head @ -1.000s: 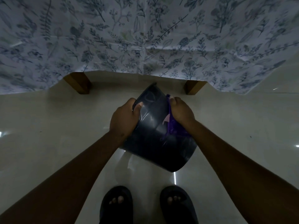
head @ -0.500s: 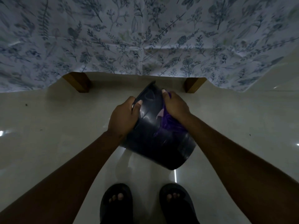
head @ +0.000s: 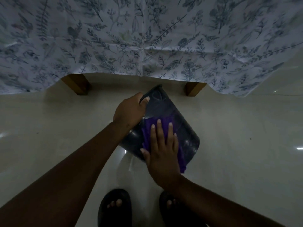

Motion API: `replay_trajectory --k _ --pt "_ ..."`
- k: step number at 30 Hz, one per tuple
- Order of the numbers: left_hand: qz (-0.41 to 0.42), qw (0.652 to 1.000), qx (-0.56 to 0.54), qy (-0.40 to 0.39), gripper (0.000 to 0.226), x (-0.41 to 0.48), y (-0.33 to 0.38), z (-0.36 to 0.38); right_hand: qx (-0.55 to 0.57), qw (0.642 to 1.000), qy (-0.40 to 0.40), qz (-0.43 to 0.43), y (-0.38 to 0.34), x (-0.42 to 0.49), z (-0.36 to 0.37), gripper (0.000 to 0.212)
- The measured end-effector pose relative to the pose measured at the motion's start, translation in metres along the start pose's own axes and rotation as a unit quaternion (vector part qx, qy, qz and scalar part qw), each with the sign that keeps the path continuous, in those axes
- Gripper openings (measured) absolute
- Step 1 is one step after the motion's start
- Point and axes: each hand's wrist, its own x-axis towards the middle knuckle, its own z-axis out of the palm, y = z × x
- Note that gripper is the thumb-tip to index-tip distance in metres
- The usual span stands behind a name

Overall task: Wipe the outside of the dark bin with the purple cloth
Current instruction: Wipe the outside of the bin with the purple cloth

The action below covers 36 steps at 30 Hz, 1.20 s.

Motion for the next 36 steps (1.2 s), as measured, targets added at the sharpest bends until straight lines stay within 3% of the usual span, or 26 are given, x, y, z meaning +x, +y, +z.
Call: replay_trajectory --k 4,8,11,13,17,21,23,29,36 --pt "0.014 1.000 -0.021 -0.007 0.035 -0.009 -0.009 0.000 0.072 0.997 0.016 0.033 0.010 0.037 -0.013 0.068" --pt "0.024 1.000 -0.012 0.000 0.033 -0.008 -0.006 -0.002 0.150 0.978 0.045 0.135 0.039 0.103 -0.031 0.055" --pt "0.012 1.000 -0.006 0.001 0.034 -0.006 -0.002 -0.001 0.248 0.942 -0.068 0.216 0.069 0.138 -0.032 0.055" --pt "-0.006 1.000 0.003 0.001 0.034 -0.005 -0.003 0.000 0.268 0.928 -0.102 0.239 0.078 0.143 -0.027 0.058" --pt "-0.044 0.999 0.012 -0.009 0.034 0.002 -0.002 0.002 0.159 0.971 0.016 0.176 0.051 0.100 -0.024 0.056" --pt "-0.042 0.999 0.009 -0.026 0.028 0.013 0.012 0.005 0.058 0.998 0.013 0.030 0.013 0.030 -0.014 0.073" --pt "-0.030 0.999 0.004 -0.026 0.030 0.014 0.013 0.005 0.022 0.999 0.026 0.009 0.006 0.019 -0.006 0.074" --pt "-0.031 0.999 -0.007 -0.023 0.036 0.007 0.012 0.005 0.128 0.986 0.044 0.095 0.035 0.093 -0.031 0.060" --pt "-0.042 0.989 -0.124 -0.065 0.019 -0.017 0.011 -0.018 0.216 0.960 -0.087 0.155 0.074 0.155 -0.029 0.064"
